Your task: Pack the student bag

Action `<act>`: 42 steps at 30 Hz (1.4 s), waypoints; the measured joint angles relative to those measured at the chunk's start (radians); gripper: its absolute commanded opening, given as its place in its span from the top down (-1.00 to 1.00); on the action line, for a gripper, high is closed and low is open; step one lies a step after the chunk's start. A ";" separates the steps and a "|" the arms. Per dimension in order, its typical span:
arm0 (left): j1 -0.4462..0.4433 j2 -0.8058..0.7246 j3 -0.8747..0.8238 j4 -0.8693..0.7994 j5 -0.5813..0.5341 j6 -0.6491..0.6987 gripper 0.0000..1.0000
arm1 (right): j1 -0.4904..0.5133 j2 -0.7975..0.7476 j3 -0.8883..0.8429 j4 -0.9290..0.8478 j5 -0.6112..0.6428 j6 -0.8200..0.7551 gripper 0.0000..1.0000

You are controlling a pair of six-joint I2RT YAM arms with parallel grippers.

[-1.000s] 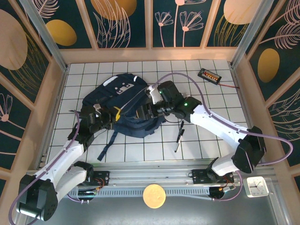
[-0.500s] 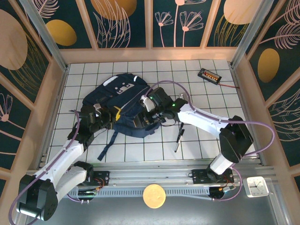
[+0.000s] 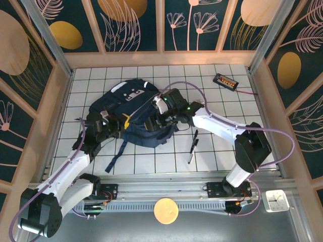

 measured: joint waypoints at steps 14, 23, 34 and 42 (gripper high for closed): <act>0.005 0.010 0.008 -0.001 0.000 0.000 1.00 | 0.005 0.035 0.014 0.035 -0.053 -0.006 -0.46; 0.006 0.010 0.008 -0.001 0.000 0.000 1.00 | 0.018 0.035 0.013 0.073 -0.059 -0.002 -0.14; 0.006 0.011 0.013 -0.003 -0.005 0.000 1.00 | 0.027 0.035 0.010 0.090 -0.053 0.004 0.08; 0.006 0.015 0.015 -0.009 -0.003 0.000 1.00 | 0.070 0.037 0.037 0.030 0.053 -0.058 0.38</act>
